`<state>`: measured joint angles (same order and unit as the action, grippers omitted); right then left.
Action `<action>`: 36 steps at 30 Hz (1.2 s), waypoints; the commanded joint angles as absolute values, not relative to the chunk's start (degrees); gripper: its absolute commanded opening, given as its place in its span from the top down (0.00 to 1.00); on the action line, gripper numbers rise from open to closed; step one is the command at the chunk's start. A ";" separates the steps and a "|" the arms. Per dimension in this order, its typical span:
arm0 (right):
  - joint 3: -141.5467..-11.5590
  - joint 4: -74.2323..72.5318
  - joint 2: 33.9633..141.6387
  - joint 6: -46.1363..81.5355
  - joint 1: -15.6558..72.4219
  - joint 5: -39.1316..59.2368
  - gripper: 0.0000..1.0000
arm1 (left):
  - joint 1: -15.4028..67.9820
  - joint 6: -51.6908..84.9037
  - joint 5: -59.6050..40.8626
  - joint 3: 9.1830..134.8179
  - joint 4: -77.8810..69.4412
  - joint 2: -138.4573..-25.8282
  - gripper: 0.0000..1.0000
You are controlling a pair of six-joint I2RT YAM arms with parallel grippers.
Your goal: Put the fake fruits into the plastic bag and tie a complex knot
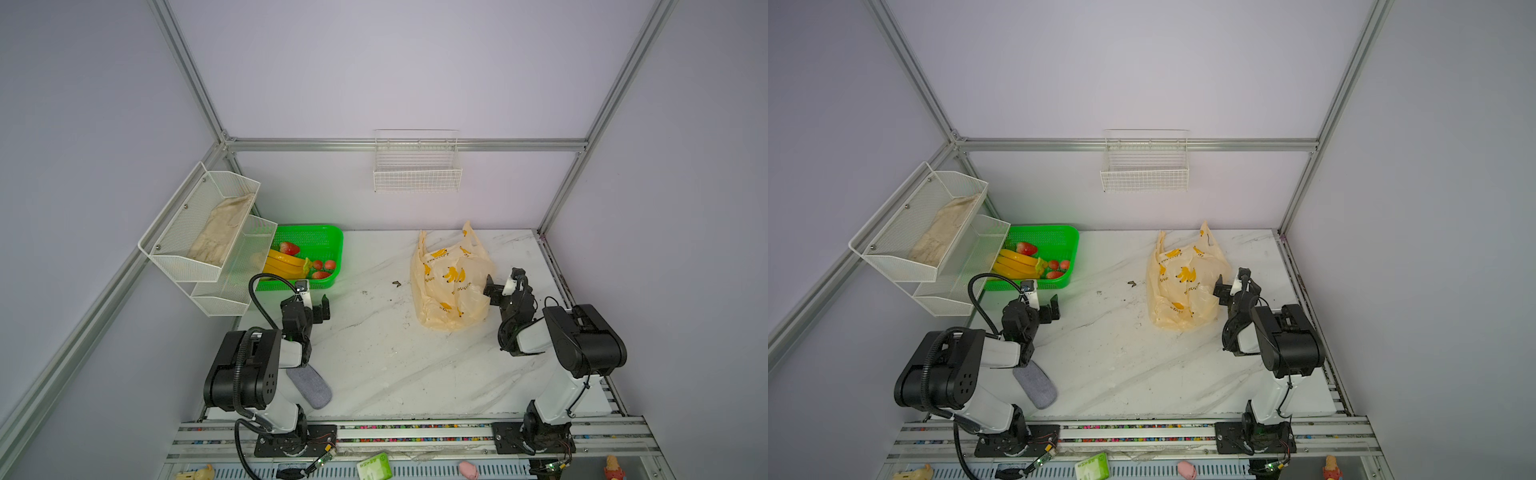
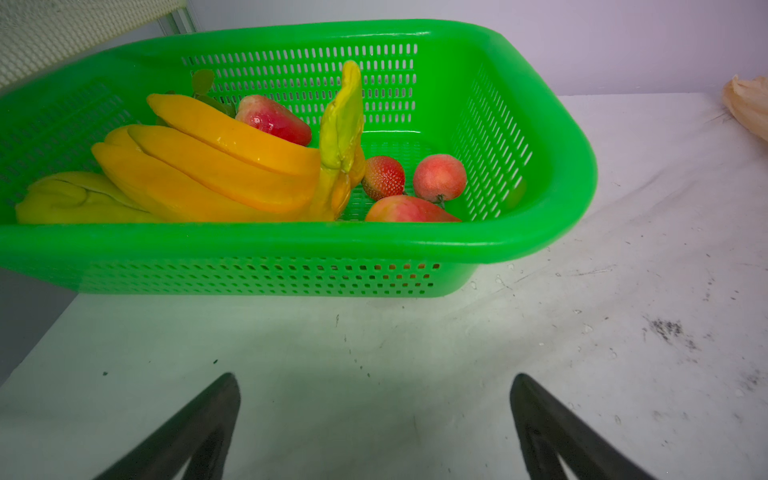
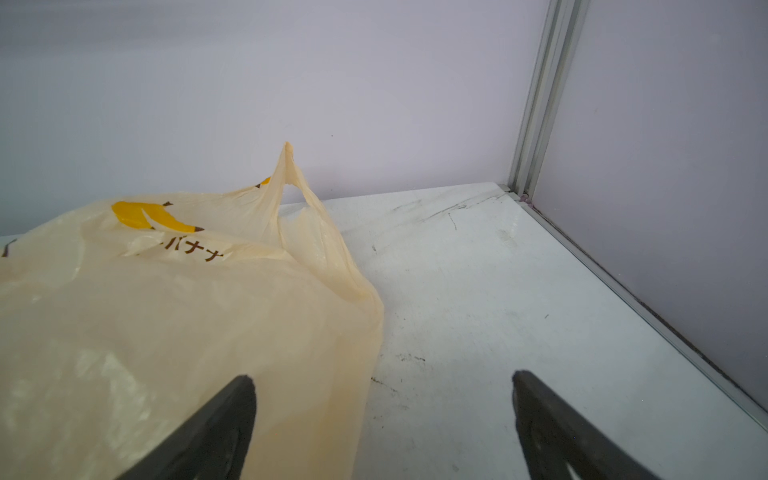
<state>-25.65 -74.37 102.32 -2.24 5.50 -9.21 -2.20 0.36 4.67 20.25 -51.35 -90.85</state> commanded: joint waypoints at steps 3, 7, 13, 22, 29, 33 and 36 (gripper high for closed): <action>-26.80 -76.55 102.22 -3.25 5.71 -8.97 0.03 | -2.54 0.78 4.31 21.82 -53.43 -89.73 0.00; -26.61 -76.64 102.06 -3.37 5.71 -9.12 0.03 | -2.59 0.62 3.59 21.60 -53.78 -89.58 0.00; -23.17 -78.31 95.96 -0.60 5.80 -17.24 0.03 | -2.54 -0.58 0.44 20.42 -51.37 -83.61 0.00; -26.88 -50.77 72.55 14.83 5.80 -28.94 0.03 | -2.22 11.80 5.22 24.34 -33.55 -66.80 0.00; -38.06 -31.57 75.53 16.39 12.07 -19.37 0.03 | 1.28 18.02 -3.02 28.44 -27.55 -63.43 0.00; -46.85 -21.90 82.72 12.56 16.90 -16.34 0.03 | 4.02 22.74 -6.40 30.06 -25.39 -62.10 0.00; -53.44 -16.62 88.91 10.13 17.67 -12.85 0.03 | 5.41 27.44 -8.44 32.03 -22.83 -61.70 0.00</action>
